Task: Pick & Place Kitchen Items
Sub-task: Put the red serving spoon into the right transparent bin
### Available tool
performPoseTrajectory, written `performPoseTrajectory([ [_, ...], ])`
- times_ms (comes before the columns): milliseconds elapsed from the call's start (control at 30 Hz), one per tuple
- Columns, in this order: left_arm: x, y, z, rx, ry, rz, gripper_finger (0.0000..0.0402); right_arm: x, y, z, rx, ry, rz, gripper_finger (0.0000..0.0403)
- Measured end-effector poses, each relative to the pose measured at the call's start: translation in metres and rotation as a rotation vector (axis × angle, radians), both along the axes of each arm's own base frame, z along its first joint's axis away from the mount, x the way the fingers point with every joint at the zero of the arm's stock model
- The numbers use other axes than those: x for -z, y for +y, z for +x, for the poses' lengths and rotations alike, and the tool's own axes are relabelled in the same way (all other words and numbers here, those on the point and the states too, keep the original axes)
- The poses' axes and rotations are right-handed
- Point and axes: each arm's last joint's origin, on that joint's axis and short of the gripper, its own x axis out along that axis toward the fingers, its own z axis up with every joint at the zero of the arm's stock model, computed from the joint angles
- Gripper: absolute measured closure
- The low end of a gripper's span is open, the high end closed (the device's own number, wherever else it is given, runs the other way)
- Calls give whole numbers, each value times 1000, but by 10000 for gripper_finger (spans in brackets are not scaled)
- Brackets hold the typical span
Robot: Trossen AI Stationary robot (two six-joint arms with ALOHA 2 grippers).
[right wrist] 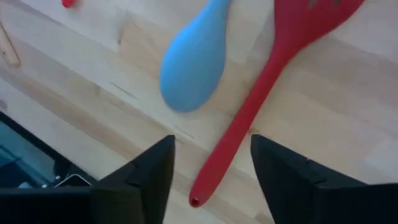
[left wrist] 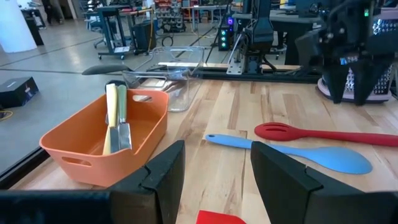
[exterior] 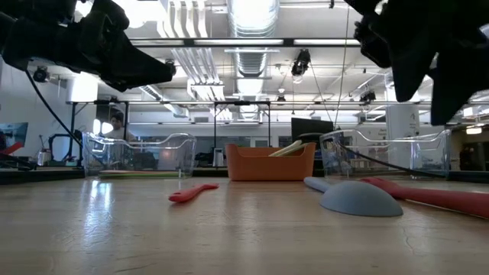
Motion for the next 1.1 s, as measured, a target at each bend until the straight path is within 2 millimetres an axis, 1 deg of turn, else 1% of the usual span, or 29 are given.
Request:
performPoseTrajectory([
  [100,0,0,0,0,0,0,216,12,3,-1,16,-38,39,175],
  [200,0,0,0,0,0,0,216,24,0,-7,31,-9,32,158],
  [367,0,0,0,0,0,0,216,42,-7,-18,54,45,9,153],
  [500,0,0,0,0,0,0,216,54,-6,-16,42,46,50,159],
  [600,0,0,0,0,0,1,216,59,3,-5,16,16,113,164],
  [700,0,0,0,0,0,2,216,63,15,7,-20,34,139,167],
  [900,0,0,0,0,0,2,216,87,39,29,-102,241,182,168],
  [1000,0,0,0,0,1,2,216,96,50,41,-171,302,221,168],
  [1100,0,0,0,0,2,2,216,103,56,48,-195,354,216,168],
])
